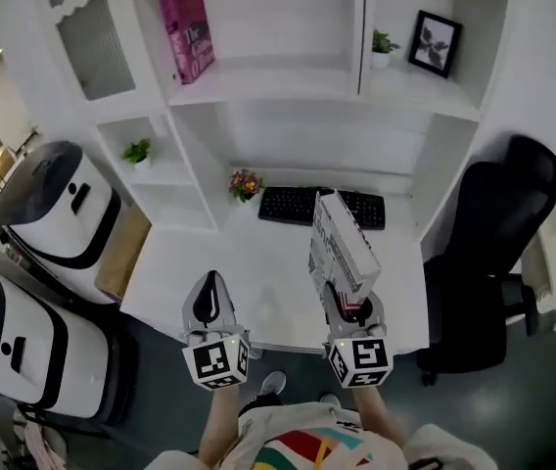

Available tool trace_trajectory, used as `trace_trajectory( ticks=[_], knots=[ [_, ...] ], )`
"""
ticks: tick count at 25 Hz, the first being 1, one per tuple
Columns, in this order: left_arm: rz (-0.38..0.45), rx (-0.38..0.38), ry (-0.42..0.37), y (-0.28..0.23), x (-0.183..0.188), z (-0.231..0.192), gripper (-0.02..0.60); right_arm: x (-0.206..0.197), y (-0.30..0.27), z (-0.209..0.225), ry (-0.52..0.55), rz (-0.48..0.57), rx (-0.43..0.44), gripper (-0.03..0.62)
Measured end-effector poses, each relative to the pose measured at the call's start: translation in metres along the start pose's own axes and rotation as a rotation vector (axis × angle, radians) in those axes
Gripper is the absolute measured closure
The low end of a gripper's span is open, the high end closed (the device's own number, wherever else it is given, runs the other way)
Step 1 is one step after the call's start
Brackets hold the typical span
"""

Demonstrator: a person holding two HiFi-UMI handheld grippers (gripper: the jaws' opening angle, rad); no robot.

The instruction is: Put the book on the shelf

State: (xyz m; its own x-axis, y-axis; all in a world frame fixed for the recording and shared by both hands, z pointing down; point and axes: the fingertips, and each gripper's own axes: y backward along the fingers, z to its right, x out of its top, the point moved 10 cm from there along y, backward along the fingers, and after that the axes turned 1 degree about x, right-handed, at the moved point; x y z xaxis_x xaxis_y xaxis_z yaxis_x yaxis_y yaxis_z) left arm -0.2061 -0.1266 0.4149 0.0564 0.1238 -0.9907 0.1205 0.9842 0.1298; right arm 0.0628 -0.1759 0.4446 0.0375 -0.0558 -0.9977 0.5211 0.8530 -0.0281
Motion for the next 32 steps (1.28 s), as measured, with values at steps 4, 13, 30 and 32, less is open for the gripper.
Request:
trace_trajectory(
  ticks=[4, 13, 30, 32],
  knots=[
    [0.022, -0.138, 0.005, -0.041, 0.001, 0.004, 0.583, 0.005, 0.001, 0.006, -0.004, 0.027, -0.149, 0.442],
    [-0.019, -0.304, 0.049, -0.083, -0.004, -0.003, 0.583, 0.012, -0.001, -0.013, 0.025, 0.054, -0.342, 0.442],
    [-0.04, -0.448, 0.07, -0.096, -0.018, -0.028, 0.583, -0.004, -0.035, -0.06, -0.054, 0.043, -0.37, 0.442],
    [-0.042, -0.448, 0.067, -0.098, -0.02, -0.033, 0.583, -0.005, -0.039, -0.064, -0.053, 0.04, -0.371, 0.442]
  ],
)
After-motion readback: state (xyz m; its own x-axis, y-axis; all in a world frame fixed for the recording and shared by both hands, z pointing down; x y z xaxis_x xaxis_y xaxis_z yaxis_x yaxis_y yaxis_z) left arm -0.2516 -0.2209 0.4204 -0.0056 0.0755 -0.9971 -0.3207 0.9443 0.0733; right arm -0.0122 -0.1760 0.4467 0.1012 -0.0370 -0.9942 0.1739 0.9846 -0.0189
